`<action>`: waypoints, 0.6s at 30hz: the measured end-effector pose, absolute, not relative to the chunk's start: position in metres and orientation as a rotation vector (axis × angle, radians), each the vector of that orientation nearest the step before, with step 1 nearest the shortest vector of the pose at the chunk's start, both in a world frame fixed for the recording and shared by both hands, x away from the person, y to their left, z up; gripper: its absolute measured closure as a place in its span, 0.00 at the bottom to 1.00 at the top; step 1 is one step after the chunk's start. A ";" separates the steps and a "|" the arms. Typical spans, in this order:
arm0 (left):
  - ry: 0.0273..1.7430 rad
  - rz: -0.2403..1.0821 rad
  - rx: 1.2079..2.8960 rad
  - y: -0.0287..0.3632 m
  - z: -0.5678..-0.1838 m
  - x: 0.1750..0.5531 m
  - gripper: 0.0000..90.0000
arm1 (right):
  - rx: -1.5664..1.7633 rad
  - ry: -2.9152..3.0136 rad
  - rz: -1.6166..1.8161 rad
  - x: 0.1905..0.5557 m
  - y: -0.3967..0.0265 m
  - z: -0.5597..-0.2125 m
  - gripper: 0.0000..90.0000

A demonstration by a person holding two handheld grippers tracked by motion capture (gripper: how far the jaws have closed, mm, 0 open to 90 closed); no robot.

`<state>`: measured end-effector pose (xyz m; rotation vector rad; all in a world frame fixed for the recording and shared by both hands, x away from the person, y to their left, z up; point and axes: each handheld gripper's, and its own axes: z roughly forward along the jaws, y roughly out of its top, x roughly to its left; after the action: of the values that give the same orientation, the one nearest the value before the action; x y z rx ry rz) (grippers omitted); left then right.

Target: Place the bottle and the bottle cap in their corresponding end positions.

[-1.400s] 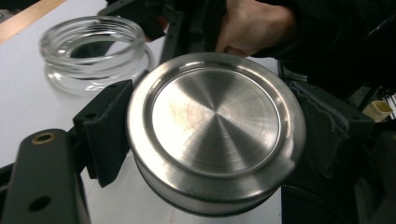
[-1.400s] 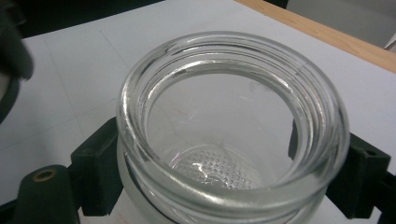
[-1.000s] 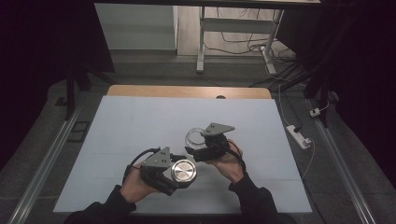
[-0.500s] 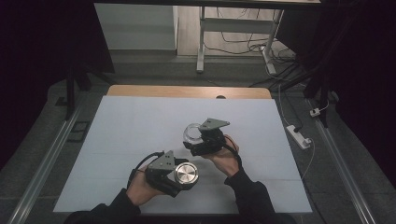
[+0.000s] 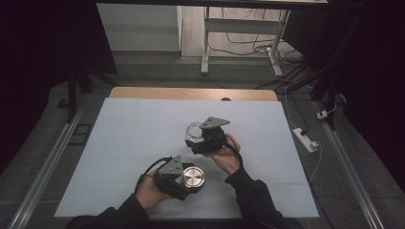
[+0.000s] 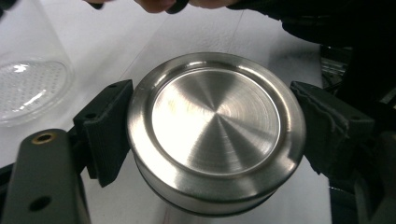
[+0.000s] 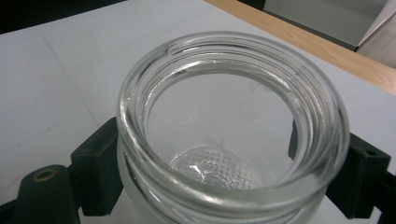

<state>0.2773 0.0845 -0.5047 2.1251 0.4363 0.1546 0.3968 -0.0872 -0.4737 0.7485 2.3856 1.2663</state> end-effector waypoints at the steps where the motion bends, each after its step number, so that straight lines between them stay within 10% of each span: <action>1: 0.441 0.154 2.126 0.084 -0.506 0.278 0.22 | 0.748 2.383 1.265 0.398 -0.087 -0.474 0.16; 18: 0.512 0.139 2.175 0.076 -0.528 0.293 0.22 | 0.773 2.377 1.234 0.422 -0.080 -0.487 0.16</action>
<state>0.2929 0.0760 -0.5280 2.1754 0.5121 0.1390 0.4216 -0.0799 -0.4869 0.7728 2.3768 1.2337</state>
